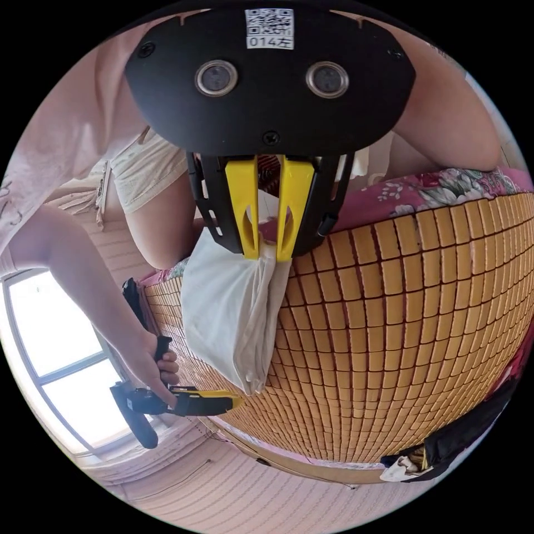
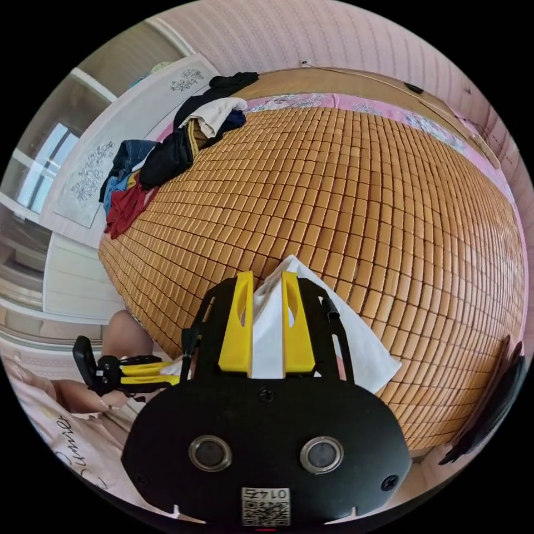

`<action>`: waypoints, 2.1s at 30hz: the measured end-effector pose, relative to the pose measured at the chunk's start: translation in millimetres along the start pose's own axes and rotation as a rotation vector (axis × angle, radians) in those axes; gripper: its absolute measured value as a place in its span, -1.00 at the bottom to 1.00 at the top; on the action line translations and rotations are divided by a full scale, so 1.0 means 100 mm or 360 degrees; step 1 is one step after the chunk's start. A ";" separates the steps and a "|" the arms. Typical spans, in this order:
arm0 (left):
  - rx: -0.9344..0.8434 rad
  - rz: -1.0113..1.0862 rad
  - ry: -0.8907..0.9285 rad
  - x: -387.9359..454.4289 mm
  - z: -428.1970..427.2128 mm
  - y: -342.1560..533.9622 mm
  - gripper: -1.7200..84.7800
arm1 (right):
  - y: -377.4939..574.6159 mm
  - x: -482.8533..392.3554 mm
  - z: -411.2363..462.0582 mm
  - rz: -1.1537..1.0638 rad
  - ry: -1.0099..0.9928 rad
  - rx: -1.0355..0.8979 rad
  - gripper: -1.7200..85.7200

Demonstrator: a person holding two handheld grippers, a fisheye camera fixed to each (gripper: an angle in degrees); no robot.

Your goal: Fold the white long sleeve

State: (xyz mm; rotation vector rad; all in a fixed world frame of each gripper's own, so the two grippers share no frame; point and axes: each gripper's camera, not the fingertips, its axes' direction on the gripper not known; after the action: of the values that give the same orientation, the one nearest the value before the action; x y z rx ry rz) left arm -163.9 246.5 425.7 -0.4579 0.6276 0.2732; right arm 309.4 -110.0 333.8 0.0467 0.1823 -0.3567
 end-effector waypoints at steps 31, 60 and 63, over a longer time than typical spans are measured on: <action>0.0043 0.0207 -0.0146 0.45 0.16 -0.15 -0.94 | 0.49 -0.43 -0.20 -0.0459 -0.0052 -0.0123 -0.88; 0.0340 0.1360 0.0744 4.39 0.20 -2.37 -0.96 | 4.73 1.57 -4.43 0.0509 0.0619 0.0912 -0.91; 0.0240 0.1216 0.0588 4.86 0.96 -3.15 -0.86 | 4.42 2.71 -4.50 0.0915 0.0564 0.0680 -0.83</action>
State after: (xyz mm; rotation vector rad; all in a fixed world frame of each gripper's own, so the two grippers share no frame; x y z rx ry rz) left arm 382.0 73.5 297.0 -0.1006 1.1674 0.8712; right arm 637.8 245.4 -153.1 0.5754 0.4278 0.1968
